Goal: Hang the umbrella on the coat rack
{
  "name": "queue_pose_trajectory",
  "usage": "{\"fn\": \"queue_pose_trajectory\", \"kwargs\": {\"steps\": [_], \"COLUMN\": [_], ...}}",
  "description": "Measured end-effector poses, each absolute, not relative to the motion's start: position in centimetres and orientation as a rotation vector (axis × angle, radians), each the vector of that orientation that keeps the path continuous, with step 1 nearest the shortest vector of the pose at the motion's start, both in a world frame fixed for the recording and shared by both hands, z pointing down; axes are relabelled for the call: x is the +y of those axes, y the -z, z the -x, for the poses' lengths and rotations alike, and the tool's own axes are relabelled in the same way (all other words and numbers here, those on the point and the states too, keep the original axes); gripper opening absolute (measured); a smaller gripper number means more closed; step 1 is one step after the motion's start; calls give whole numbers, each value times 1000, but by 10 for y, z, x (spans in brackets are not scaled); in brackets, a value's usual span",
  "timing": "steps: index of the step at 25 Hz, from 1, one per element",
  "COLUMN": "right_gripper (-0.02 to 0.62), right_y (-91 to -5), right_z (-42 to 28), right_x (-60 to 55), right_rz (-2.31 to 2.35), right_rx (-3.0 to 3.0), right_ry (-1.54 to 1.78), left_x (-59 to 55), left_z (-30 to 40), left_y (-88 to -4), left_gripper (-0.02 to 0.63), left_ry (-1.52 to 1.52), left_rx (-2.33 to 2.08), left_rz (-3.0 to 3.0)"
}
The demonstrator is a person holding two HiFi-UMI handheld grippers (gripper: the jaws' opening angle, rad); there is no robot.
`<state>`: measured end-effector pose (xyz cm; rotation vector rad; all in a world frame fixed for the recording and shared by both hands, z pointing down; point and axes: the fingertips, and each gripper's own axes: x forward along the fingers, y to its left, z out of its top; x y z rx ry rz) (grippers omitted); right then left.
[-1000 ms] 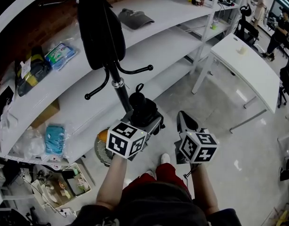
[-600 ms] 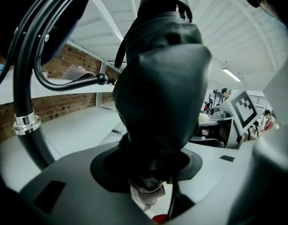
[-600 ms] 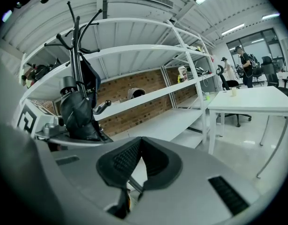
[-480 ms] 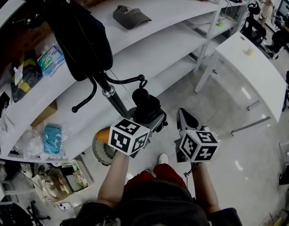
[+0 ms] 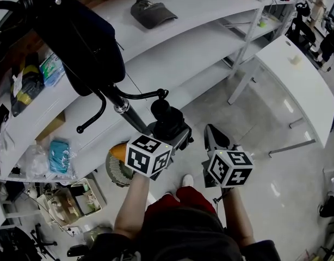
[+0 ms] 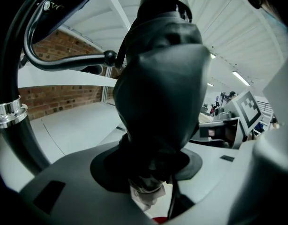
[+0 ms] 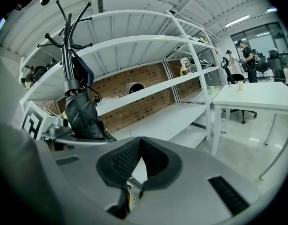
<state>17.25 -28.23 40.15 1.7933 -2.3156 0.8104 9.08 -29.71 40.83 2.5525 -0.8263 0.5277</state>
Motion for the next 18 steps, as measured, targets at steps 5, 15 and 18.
{"fn": "queue_pose_trajectory", "kwargs": {"steps": [5,15,18], "right_gripper": [18,18,18], "right_y": [-409,-421,-425], "right_z": [-173,-165,-161], "right_x": [-287,-296,-298], "right_rz": [-1761,-1686,-1665], "right_rx": [-2309,-2311,-2311], "right_ry": [-825,-841,-841], "left_x": [-307,-320,-321], "left_z": [-84,-65,-58], "left_y": [-417,-434,-441], "left_gripper": [202,202,202], "left_ry": [-512,-491,-492], "left_rx": [-873,-957,-975], "left_rz": [-2507,-2426,-2400]}}
